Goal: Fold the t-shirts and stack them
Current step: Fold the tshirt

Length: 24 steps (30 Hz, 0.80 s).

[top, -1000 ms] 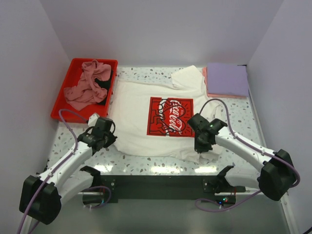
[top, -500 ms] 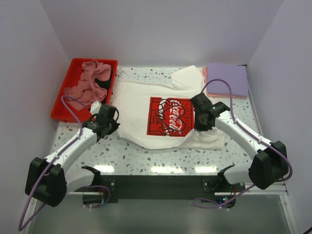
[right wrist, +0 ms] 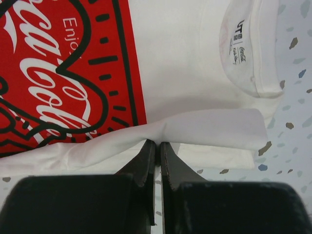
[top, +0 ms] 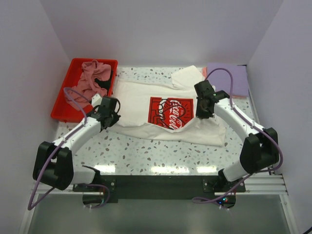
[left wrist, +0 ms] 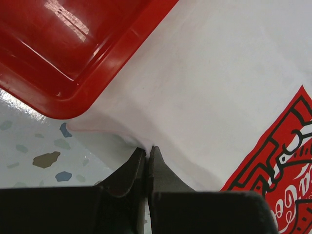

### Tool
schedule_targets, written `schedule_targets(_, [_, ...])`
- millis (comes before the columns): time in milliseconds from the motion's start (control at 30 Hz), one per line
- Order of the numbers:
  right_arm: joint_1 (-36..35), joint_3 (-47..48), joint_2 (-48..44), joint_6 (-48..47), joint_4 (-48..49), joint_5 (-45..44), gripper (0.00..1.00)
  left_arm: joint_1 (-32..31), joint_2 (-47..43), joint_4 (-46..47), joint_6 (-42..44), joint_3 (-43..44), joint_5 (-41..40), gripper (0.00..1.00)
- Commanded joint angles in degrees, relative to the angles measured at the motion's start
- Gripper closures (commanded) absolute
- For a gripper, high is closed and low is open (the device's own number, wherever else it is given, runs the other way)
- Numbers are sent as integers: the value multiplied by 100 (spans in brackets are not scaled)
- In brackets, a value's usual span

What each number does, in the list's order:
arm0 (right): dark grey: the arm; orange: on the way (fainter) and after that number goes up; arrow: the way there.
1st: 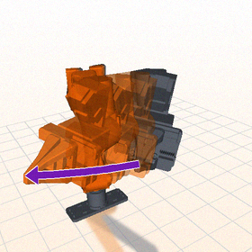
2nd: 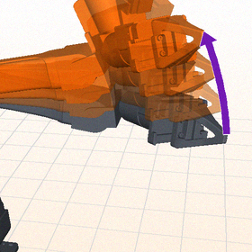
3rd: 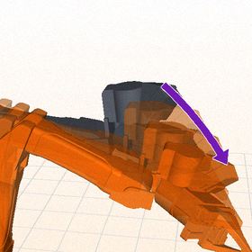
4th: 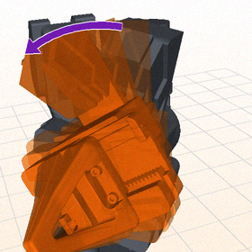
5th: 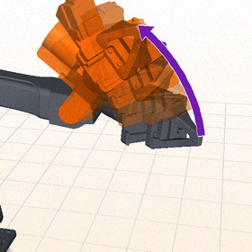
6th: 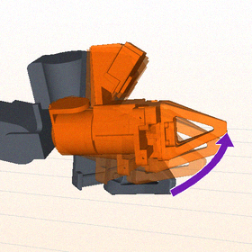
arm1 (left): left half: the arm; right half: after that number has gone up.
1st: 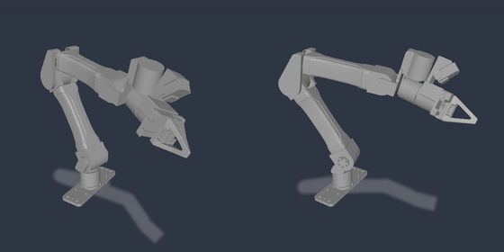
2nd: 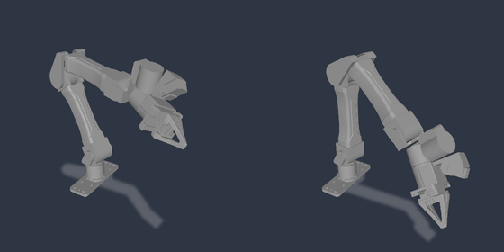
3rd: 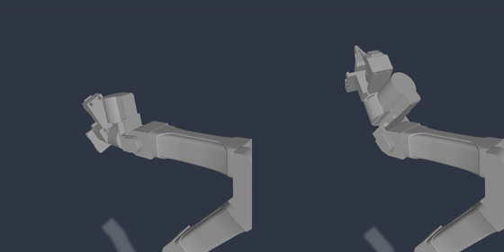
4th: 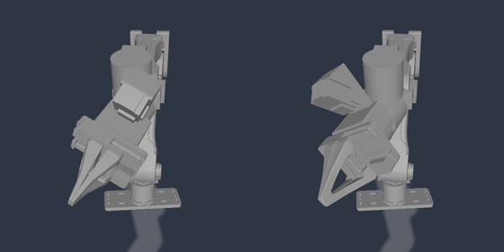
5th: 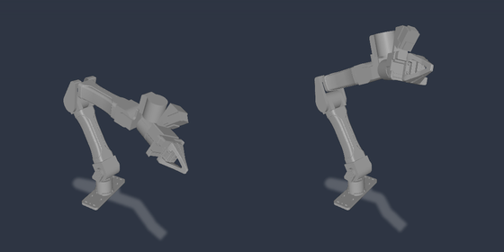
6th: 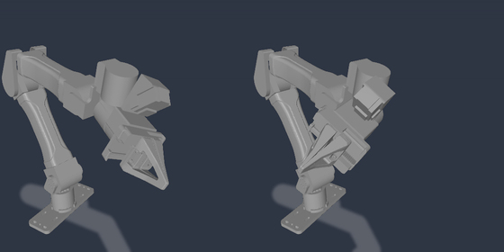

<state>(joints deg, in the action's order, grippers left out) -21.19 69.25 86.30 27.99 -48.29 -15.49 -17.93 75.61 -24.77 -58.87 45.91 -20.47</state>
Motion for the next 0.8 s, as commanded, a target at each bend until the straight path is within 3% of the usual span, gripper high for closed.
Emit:
schedule_targets(0, [71,448,255,-241,250,-33,100,79,129,307,113,374,-290,100])
schedule_targets(467, [370,1668,1696,-443,241,37,100,159,841,53,-45,867,-739,100])
schedule_targets(500, [379,1775,1862,-478,207,28,98,159,841,-9,-72,945,-765,92])
schedule_targets(567, [405,2152,2030,-514,40,-7,74,159,736,51,33,963,-748,68])
schedule_targets(600, [405,2276,2118,-522,-22,-33,55,159,596,113,164,1007,-687,44])
schedule_targets(667, [405,2487,2084,-566,-119,-7,35,141,420,209,323,1043,-573,25])
schedule_targets(700, [405,2496,2023,-584,-119,-7,2,141,315,262,376,1051,-424,13])
schedule_targets(767, [414,2392,1742,-619,-101,37,1,62,16,438,508,1034,-318,6])
